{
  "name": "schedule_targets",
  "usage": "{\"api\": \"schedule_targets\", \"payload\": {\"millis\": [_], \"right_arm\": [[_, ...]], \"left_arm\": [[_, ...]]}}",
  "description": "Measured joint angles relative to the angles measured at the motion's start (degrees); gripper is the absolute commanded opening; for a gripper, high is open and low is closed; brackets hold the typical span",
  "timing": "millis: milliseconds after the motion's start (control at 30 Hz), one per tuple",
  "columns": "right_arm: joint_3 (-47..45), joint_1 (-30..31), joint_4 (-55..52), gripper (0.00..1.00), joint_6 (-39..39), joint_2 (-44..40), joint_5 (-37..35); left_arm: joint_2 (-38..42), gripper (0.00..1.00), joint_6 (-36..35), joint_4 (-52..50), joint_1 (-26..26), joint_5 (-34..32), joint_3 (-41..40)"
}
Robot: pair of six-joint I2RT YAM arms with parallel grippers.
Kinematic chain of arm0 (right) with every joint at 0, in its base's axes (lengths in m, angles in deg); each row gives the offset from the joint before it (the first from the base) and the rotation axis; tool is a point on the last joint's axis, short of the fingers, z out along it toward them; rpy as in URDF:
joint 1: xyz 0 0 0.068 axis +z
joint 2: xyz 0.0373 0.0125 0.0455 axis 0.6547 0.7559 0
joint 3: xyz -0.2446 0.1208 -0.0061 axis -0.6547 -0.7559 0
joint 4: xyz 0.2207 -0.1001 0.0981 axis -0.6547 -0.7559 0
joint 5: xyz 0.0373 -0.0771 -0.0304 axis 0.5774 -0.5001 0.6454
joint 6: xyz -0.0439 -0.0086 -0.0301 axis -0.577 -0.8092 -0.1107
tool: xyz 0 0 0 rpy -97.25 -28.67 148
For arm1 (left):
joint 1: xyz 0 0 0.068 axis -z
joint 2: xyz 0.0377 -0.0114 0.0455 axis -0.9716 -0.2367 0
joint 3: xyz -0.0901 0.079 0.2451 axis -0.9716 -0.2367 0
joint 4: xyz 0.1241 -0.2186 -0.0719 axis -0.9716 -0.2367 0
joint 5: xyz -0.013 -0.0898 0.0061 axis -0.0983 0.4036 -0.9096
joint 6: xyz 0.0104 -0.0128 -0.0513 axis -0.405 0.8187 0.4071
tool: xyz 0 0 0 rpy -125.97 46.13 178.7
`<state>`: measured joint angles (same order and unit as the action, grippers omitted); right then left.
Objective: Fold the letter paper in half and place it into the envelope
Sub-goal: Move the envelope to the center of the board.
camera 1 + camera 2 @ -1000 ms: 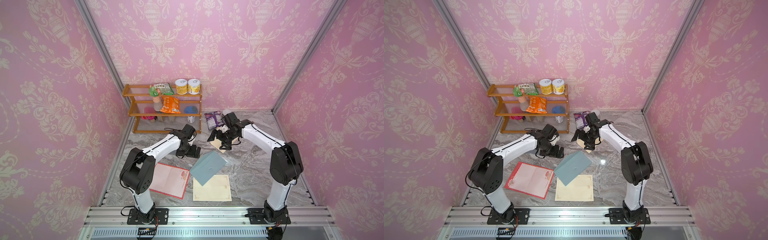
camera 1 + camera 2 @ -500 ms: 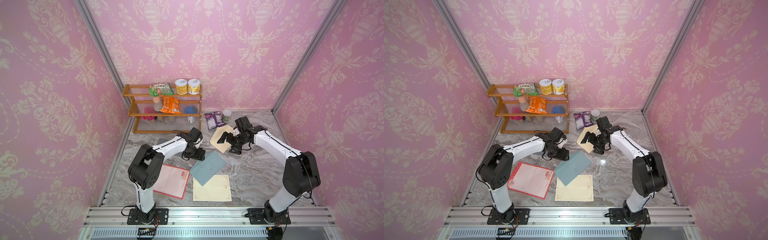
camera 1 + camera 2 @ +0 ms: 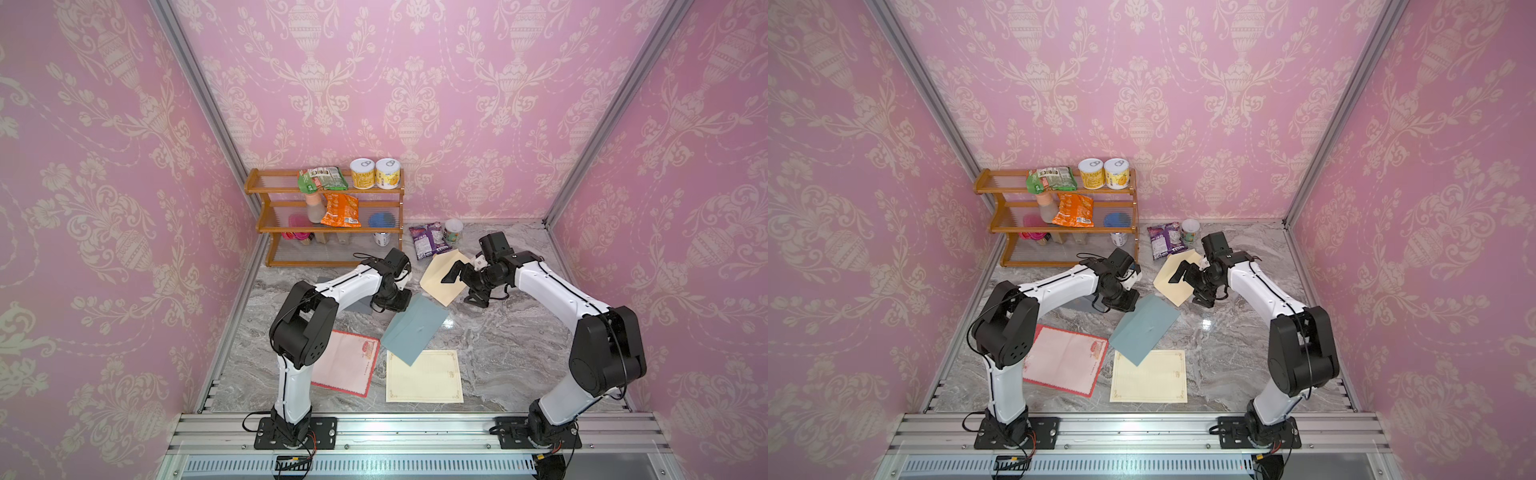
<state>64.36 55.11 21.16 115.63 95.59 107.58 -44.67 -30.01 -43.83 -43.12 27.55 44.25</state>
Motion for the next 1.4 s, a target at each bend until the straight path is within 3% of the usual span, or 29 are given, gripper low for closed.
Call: {"api": "schedule_targets", "payload": {"millis": [267, 600, 767, 867, 933, 967, 1033, 1067, 1400], "right_arm": [[0.5, 0.1, -0.2, 1.00, -0.7, 1.1, 0.1], [0.5, 1.8, -0.5, 1.00, -1.9, 1.6, 0.3], [0.5, 3.9, -2.2, 1.00, -3.3, 1.6, 0.0], [0.5, 5.9, -4.9, 1.00, -4.7, 1.6, -1.4], [0.6, 7.9, -7.6, 1.00, -5.9, 1.6, -3.5], [0.8, 9.2, -9.5, 1.00, -6.4, 1.6, -4.9], [1.2, 11.7, -12.4, 1.00, -7.3, 1.6, -7.0], [1.2, 13.2, -13.7, 1.00, -7.5, 1.6, -8.1], [0.0, 25.4, -18.3, 1.00, -4.1, 2.9, -15.3]], "left_arm": [[0.7, 0.00, -0.4, -2.0, -1.6, -1.5, 0.6], [1.2, 0.00, -1.2, -3.4, -13.0, -1.6, 2.8], [1.2, 0.01, -2.0, -4.1, -16.1, -1.8, 4.7], [0.6, 0.13, -2.1, -4.4, -16.7, -2.5, 5.9], [0.2, 0.31, -2.3, -4.5, -16.8, -3.0, 6.5], [0.1, 0.47, -2.3, -4.6, -16.8, -3.4, 6.7], [0.1, 0.89, -1.8, -5.0, -16.9, -4.0, 6.8], [0.1, 0.99, -1.8, -5.2, -16.9, -4.5, 6.8], [5.3, 0.99, 0.0, -8.9, -16.9, -8.0, 4.6]]}}
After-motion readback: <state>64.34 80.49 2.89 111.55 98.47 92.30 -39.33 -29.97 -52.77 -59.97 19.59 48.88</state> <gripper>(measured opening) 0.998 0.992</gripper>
